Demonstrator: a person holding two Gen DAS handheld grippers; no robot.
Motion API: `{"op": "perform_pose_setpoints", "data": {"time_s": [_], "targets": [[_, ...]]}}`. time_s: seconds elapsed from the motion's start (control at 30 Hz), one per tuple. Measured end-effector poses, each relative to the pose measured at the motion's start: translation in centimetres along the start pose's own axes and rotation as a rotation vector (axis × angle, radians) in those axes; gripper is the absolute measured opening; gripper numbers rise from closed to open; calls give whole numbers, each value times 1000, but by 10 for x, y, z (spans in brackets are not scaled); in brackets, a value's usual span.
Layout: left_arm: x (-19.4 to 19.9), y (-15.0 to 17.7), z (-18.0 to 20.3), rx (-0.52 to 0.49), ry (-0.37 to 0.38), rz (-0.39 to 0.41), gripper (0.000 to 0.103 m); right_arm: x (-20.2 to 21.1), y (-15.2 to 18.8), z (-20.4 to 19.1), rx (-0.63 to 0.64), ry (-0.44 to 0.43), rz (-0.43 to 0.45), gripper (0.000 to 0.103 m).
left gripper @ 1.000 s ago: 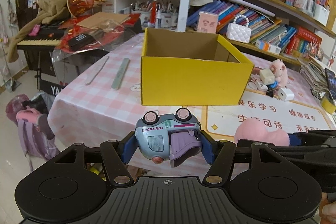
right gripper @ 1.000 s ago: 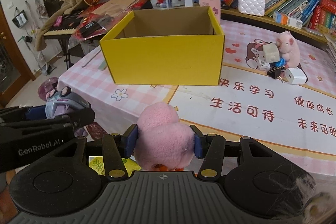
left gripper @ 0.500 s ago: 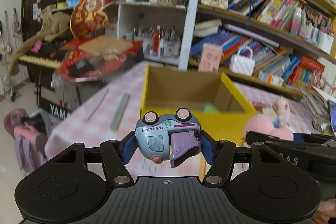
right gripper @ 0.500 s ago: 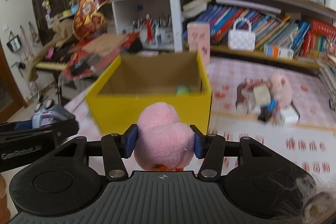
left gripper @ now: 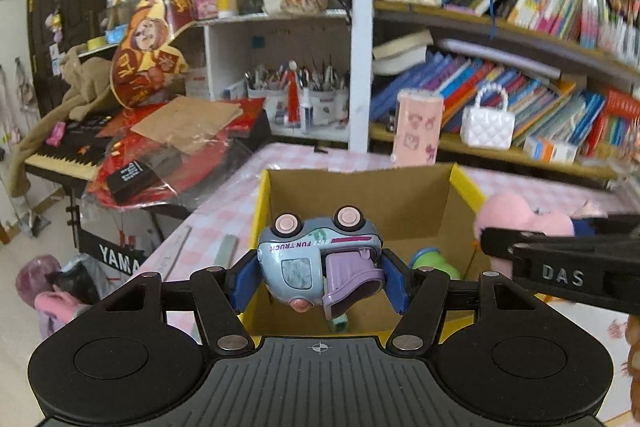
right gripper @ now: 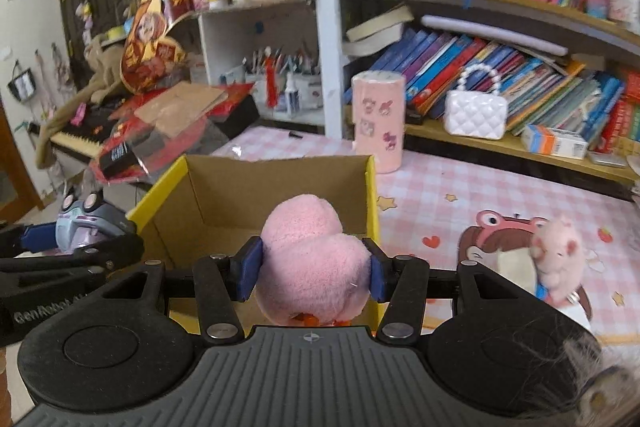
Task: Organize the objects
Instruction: 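Open both tools to drop the truck and heart plush into the box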
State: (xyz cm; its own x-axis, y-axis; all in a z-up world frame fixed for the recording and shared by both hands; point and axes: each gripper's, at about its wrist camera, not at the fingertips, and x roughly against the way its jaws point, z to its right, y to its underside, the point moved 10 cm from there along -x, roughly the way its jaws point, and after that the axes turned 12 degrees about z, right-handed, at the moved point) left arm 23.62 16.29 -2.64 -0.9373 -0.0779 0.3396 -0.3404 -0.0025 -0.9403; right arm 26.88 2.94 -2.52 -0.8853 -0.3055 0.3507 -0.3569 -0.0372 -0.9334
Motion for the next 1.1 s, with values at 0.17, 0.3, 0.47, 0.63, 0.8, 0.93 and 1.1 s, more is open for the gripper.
{"op": "perform_pose_setpoints", "data": {"time_s": [0.17, 0.3, 0.47, 0.63, 0.8, 0.93, 1.1], "targets": [[-27, 14, 6, -59, -21, -58, 63, -39, 13, -5, 77, -69, -74, 45], [-43, 22, 8, -90, -36, -97, 63, -65, 27, -5, 124, -101, -140, 45], [-58, 32, 10, -103, -43, -140, 64, -80, 34, -9, 179, -138, -169, 45], [-64, 35, 6, -108, -85, -154, 67, -87, 32, -10, 210, -137, -158, 53], [-57, 18, 5, -94, -89, -92, 81, -88, 21, -2, 201, -112, -115, 58], [-42, -1, 4, -72, -90, -20, 85, -76, 5, 9, 119, -88, -67, 59], [-18, -18, 2, -42, -78, 36, 85, -49, -11, 21, 25, -40, -9, 59]]}}
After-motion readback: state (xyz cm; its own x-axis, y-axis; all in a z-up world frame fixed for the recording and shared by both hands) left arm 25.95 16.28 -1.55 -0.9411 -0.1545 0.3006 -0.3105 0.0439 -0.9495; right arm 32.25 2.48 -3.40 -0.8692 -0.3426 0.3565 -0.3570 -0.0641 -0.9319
